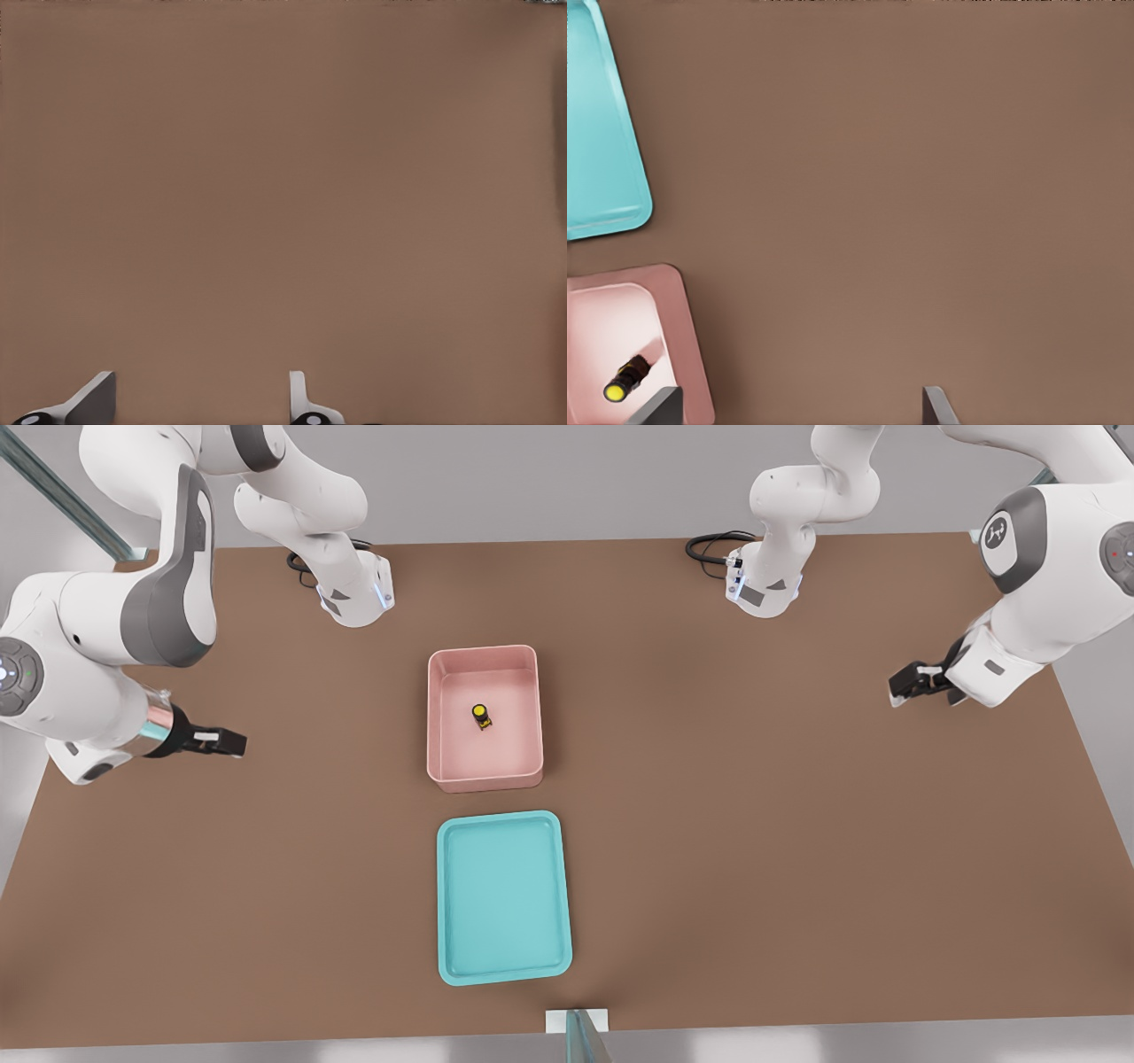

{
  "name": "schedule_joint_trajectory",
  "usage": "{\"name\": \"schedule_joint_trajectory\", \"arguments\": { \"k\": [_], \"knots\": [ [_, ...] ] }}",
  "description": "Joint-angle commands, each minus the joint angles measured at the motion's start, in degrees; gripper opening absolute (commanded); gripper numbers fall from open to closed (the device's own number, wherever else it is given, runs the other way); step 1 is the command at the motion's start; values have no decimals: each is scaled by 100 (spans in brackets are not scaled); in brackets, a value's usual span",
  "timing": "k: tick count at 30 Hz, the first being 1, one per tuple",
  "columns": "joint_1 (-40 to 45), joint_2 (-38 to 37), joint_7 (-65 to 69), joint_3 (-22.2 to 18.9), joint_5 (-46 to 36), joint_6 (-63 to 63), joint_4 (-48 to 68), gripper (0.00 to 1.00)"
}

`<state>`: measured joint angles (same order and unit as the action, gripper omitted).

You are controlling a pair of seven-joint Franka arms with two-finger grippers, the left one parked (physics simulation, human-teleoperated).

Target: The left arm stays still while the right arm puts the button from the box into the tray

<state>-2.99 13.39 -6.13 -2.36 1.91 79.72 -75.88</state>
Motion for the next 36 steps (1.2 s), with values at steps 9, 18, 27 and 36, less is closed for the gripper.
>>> {"name": "schedule_joint_trajectory", "arguments": {
  "k": [9, 18, 27, 36],
  "knots": [
    [-3348, 885, -1794, 359, -701, 2817, -2060, 100],
    [-3665, 665, -1050, 755, -666, 5862, -4743, 100],
    [-3604, 366, 938, 693, -595, 5106, -4937, 100],
    [-3401, 383, 868, 658, -595, 5642, -5341, 100]
  ]
}}
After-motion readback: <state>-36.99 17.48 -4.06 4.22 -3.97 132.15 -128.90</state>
